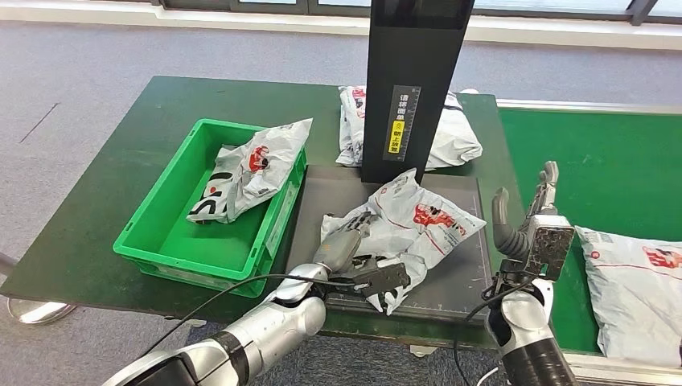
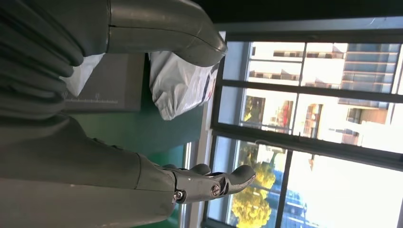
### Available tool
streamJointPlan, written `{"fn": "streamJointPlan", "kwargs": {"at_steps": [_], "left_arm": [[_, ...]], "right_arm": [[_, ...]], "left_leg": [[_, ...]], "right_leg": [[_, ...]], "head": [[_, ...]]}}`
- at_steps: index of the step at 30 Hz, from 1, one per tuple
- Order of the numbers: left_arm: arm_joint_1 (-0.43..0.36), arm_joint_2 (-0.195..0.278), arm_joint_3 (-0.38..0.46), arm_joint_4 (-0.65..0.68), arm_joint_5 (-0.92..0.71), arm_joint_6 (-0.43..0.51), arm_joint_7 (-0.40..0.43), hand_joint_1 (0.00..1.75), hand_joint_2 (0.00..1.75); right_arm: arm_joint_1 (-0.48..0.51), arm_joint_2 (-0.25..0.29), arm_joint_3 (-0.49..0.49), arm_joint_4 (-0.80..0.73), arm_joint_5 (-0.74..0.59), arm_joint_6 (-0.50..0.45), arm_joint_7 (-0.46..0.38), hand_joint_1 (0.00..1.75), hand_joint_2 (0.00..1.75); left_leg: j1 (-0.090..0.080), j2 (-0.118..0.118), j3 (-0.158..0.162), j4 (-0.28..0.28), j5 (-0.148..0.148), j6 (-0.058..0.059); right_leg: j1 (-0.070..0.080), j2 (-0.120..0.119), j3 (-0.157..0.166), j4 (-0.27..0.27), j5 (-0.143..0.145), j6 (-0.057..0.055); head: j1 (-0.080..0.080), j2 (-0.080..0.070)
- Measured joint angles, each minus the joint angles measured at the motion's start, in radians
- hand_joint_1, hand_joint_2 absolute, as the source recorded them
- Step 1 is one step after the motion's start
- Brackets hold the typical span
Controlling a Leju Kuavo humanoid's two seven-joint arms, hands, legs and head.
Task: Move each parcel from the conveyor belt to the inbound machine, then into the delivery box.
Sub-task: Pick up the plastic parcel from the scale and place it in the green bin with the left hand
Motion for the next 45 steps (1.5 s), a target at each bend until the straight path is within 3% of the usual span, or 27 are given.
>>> {"fn": "streamJointPlan", "kwargs": {"at_steps": [3, 4, 7, 8, 11, 15, 22, 28, 32, 37, 42, 45], "left_arm": [[0.000, 0.001, -0.034, 0.016, -0.024, -0.012, 0.016, 0.00, 1.75], [0.000, 0.001, -0.040, 0.020, -0.026, -0.017, 0.020, 0.07, 1.75], [-0.001, 0.002, -0.056, 0.031, -0.040, -0.044, 0.033, 1.37, 1.75], [-0.002, 0.002, -0.064, 0.034, -0.052, -0.062, 0.040, 1.74, 1.75], [-0.013, 0.003, -0.089, 0.039, -0.090, -0.109, 0.050, 1.75, 1.75], [-0.021, 0.004, -0.097, 0.039, -0.102, -0.104, 0.043, 1.75, 1.75], [-0.016, 0.010, -0.073, 0.039, -0.075, 0.063, 0.006, 1.75, 1.75], [-0.015, 0.015, -0.044, 0.036, -0.063, 0.132, -0.025, 1.75, 1.75], [-0.020, 0.036, 0.082, -0.020, -0.118, 0.304, -0.148, 1.75, 1.75], [-0.040, 0.047, 0.331, -0.138, -0.294, 0.322, -0.211, 1.75, 1.75], [-0.040, 0.050, 0.440, -0.195, -0.329, 0.322, -0.229, 1.75, 1.75], [-0.023, 0.044, 0.540, -0.274, -0.471, 0.322, -0.317, 1.75, 1.75]], "right_arm": [[-0.006, 0.000, 0.000, 0.000, -0.037, 0.019, -0.004, 0.00, 1.75], [-0.009, 0.000, 0.000, 0.000, -0.046, 0.026, -0.004, 0.00, 1.75], [-0.020, -0.001, 0.000, 0.000, -0.059, 0.037, -0.003, 0.00, 1.75], [-0.024, -0.001, 0.000, 0.001, -0.062, 0.042, -0.003, 0.00, 1.75], [-0.047, -0.001, 0.003, 0.012, -0.068, 0.058, -0.001, 0.00, 1.75], [-0.080, -0.001, 0.011, 0.036, -0.077, 0.075, 0.002, 0.00, 1.75], [-0.102, -0.001, 0.029, 0.084, -0.091, 0.101, 0.021, 0.00, 1.75], [-0.097, -0.002, 0.037, 0.099, -0.092, 0.103, 0.021, 0.00, 1.75], [-0.082, -0.005, 0.044, 0.118, -0.092, 0.103, 0.021, 0.00, 1.75], [-0.080, -0.005, 0.044, 0.121, -0.095, 0.102, 0.021, 0.00, 1.75], [-0.079, -0.005, 0.044, 0.121, -0.097, 0.102, 0.021, 0.00, 1.75], [-0.077, -0.007, 0.044, 0.121, -0.098, 0.101, 0.021, 0.00, 1.75]], "left_leg": [[0.000, 0.000, 0.000, 0.000, 0.000, 0.000], [0.000, 0.000, 0.000, 0.000, 0.000, 0.000], [0.000, 0.000, 0.000, 0.000, 0.000, 0.000], [0.000, 0.000, 0.000, 0.000, 0.000, 0.000], [0.000, -0.001, 0.000, 0.000, 0.000, 0.000], [0.000, -0.001, 0.001, 0.000, 0.000, 0.000], [0.000, -0.001, 0.002, 0.000, 0.000, 0.000], [0.000, -0.001, 0.001, 0.000, 0.000, 0.000], [0.000, -0.001, 0.001, 0.000, 0.000, 0.000], [0.000, 0.000, 0.000, 0.000, 0.000, 0.000], [0.000, -0.001, 0.000, 0.000, 0.001, 0.000], [0.000, -0.001, 0.000, 0.000, 0.001, 0.000]], "right_leg": [[0.000, 0.000, 0.000, 0.000, 0.000, 0.000], [0.000, 0.000, 0.000, 0.000, 0.000, 0.000], [0.000, 0.000, 0.000, 0.000, 0.000, 0.000], [0.000, 0.000, 0.000, 0.000, 0.000, 0.000], [0.000, -0.001, 0.001, 0.000, 0.000, 0.000], [0.000, -0.001, 0.002, 0.000, 0.000, 0.000], [0.000, -0.001, 0.002, 0.000, 0.000, 0.000], [0.000, -0.001, 0.002, 0.000, 0.000, 0.000], [0.000, -0.001, 0.001, 0.000, 0.000, 0.000], [0.000, 0.000, 0.000, 0.001, 0.000, 0.000], [0.000, -0.001, 0.000, 0.001, 0.000, 0.000], [0.000, 0.000, 0.000, 0.001, 0.000, 0.000]], "head": [[0.000, 0.000], [0.000, 0.000], [0.000, 0.000], [0.000, 0.000], [0.000, 0.000], [0.000, 0.000], [0.000, 0.000], [0.000, 0.000], [0.000, 0.000], [0.000, 0.000], [0.000, 0.000], [0.000, 0.000]]}}
